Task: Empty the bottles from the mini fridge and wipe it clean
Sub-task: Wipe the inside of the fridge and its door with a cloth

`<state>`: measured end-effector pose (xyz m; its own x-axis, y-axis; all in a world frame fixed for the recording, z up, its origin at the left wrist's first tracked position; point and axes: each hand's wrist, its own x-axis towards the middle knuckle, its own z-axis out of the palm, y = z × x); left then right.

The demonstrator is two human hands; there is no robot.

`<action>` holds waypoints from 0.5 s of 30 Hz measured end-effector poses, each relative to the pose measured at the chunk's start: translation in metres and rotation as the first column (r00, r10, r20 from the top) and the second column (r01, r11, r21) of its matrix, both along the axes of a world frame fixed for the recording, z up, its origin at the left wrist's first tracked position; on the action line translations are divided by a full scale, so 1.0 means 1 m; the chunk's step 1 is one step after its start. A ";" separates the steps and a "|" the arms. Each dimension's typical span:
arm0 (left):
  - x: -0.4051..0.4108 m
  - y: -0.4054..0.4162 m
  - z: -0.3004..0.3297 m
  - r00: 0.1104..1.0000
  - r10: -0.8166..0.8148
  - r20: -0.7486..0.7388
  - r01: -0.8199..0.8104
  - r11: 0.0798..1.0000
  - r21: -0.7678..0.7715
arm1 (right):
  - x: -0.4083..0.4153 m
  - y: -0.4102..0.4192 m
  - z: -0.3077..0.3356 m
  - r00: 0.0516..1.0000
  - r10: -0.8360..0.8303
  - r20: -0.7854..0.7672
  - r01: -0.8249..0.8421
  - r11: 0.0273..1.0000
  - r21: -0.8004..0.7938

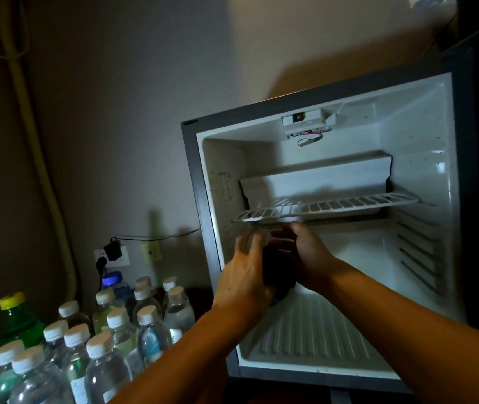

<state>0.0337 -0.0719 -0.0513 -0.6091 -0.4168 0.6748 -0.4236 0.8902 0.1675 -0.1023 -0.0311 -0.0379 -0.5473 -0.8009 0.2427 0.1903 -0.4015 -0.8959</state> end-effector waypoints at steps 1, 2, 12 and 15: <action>-0.001 0.001 -0.001 1.000 -0.008 0.018 0.007 0.999 0.031 | -0.003 0.000 -0.002 1.000 0.004 0.014 -0.004 1.000 -0.019; -0.002 0.001 -0.002 1.000 -0.020 0.020 0.018 0.996 0.088 | -0.004 0.001 -0.003 0.999 0.020 0.034 -0.019 0.999 -0.035; 0.002 -0.008 -0.010 0.970 -0.042 -0.241 0.118 0.943 0.311 | -0.009 0.024 -0.017 0.891 0.170 -0.422 -0.093 0.976 0.197; 0.000 -0.005 -0.003 0.965 -0.025 -0.260 0.117 0.931 0.346 | -0.007 0.028 -0.021 0.890 0.319 -0.327 -0.243 0.937 0.253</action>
